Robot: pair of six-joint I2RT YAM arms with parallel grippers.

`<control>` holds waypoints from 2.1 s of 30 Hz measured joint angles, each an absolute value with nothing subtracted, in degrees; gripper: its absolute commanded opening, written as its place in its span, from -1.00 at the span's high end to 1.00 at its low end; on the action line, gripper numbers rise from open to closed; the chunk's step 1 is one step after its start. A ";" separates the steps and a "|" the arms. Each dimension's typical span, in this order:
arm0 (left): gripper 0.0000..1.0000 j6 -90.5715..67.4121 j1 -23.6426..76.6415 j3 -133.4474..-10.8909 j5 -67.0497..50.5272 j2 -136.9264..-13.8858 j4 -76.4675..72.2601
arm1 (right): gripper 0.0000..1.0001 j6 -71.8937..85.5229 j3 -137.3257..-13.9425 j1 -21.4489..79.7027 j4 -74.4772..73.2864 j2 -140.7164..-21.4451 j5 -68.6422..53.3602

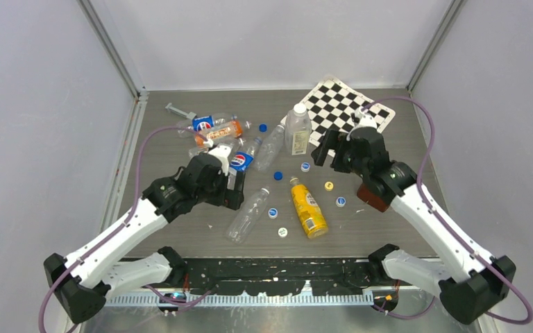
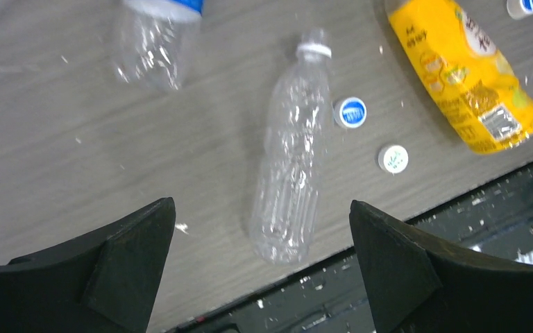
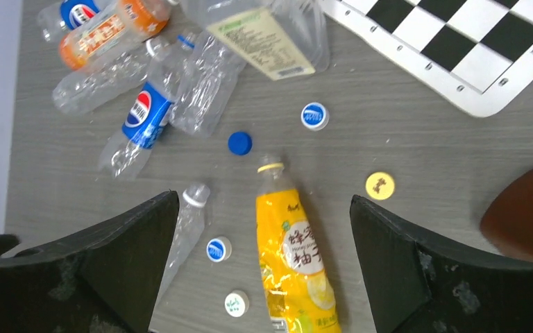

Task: Screw on the bottle caps

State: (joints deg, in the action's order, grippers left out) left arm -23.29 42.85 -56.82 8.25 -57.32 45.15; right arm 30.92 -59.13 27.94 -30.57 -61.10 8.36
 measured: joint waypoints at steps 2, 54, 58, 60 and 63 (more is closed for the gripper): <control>-0.99 -25.28 42.85 -53.69 6.26 -55.02 45.28 | -0.99 31.83 -55.16 27.94 -29.28 -56.99 6.33; -0.54 -29.08 50.63 -44.53 4.56 -75.96 30.20 | -0.82 28.05 -49.93 27.94 -41.34 -63.26 4.91; -0.27 -28.99 50.63 -44.47 4.82 -76.38 30.09 | -0.85 29.10 -50.33 27.94 -43.38 -64.97 7.66; -0.15 -28.91 50.63 -44.18 4.93 -76.42 29.85 | -0.84 29.98 -50.41 27.94 -44.66 -65.69 9.30; -0.07 -28.69 50.72 -44.12 4.95 -76.27 29.34 | -0.84 31.33 -50.50 27.94 -46.11 -67.26 11.31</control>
State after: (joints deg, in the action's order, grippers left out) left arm -28.69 50.72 -44.12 4.95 -76.27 29.34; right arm 31.33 -50.50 27.94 -46.11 -67.26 11.31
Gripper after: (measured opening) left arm 0.584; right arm 0.923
